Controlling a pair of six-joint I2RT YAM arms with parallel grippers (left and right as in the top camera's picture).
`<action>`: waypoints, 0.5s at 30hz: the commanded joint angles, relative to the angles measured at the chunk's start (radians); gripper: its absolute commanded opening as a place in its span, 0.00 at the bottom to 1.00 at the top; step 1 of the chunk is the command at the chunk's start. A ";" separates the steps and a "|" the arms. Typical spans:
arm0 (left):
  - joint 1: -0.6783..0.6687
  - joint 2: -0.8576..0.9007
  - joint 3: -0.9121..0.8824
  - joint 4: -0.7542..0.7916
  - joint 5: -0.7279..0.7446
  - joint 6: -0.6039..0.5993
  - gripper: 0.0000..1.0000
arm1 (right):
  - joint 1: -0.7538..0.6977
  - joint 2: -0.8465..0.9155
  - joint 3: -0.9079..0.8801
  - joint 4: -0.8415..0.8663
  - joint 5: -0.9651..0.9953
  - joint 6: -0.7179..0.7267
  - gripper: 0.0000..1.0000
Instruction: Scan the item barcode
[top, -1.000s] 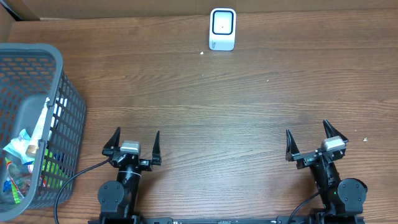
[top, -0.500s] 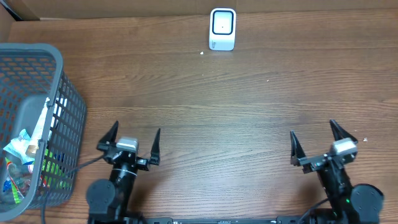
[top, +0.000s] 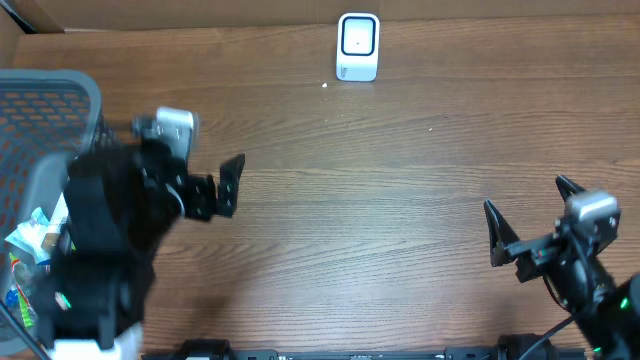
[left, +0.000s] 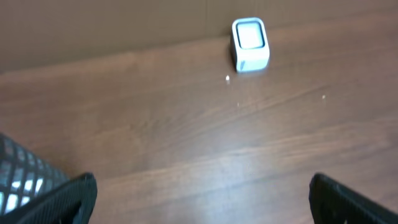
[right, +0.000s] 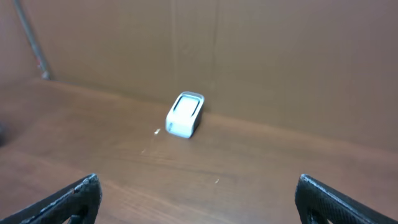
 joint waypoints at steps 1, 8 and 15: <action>0.010 0.215 0.370 -0.231 0.033 0.018 1.00 | 0.004 0.177 0.208 -0.130 -0.098 -0.013 1.00; 0.010 0.441 0.752 -0.499 0.180 -0.009 1.00 | 0.004 0.526 0.597 -0.493 -0.224 -0.007 1.00; 0.011 0.474 0.751 -0.423 0.271 -0.060 0.85 | 0.004 0.667 0.657 -0.568 -0.303 0.117 1.00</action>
